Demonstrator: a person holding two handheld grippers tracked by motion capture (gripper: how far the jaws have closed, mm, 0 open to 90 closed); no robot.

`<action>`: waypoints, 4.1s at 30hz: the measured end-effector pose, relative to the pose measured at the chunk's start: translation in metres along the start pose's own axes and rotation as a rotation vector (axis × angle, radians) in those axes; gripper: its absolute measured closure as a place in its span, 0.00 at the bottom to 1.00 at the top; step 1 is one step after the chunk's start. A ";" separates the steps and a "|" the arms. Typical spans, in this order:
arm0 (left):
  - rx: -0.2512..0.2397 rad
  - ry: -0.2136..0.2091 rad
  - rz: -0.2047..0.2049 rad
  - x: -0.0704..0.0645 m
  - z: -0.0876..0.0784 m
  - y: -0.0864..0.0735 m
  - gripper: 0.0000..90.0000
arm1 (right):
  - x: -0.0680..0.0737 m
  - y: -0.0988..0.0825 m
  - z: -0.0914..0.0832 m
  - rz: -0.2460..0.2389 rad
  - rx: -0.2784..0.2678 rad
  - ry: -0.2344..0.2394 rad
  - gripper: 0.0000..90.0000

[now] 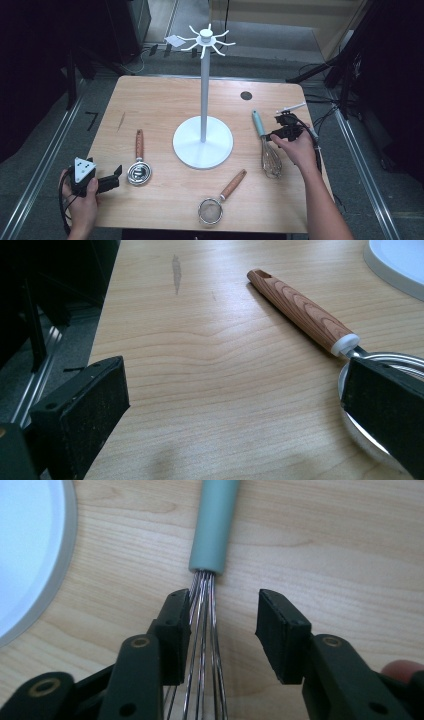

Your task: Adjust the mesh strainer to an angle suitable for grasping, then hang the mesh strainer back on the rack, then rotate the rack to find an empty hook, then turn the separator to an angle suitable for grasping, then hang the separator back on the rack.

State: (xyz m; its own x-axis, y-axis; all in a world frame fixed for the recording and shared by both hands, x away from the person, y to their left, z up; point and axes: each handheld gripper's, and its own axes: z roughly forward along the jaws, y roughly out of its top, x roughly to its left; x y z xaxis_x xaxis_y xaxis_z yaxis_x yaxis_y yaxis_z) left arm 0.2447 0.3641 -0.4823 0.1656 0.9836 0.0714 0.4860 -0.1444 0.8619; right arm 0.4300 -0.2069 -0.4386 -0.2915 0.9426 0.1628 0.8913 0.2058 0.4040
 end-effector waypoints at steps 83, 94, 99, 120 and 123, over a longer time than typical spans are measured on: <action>0.005 -0.004 -0.017 0.002 -0.001 -0.001 0.00 | 0.027 0.065 0.060 0.040 0.252 -0.164 0.79; 0.007 -0.004 -0.013 0.001 -0.001 0.000 0.00 | 0.027 0.054 0.019 0.002 0.059 -0.067 0.79; 0.006 -0.001 -0.013 0.001 -0.001 0.000 0.00 | 0.031 0.045 -0.002 -0.033 -0.031 -0.009 0.79; 0.005 0.002 -0.005 0.001 -0.002 0.000 0.00 | 0.062 0.015 -0.053 -0.133 -0.311 0.140 0.79; 0.003 0.004 -0.004 0.000 -0.001 -0.001 0.00 | 0.069 0.013 -0.059 -0.152 -0.341 0.150 0.79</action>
State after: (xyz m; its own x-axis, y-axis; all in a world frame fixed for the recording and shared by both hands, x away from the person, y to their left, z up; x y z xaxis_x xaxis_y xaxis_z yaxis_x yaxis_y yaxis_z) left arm 0.2433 0.3646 -0.4820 0.1606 0.9845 0.0700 0.4893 -0.1410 0.8607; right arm 0.4011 -0.1549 -0.3695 -0.4811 0.8540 0.1979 0.6751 0.2169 0.7052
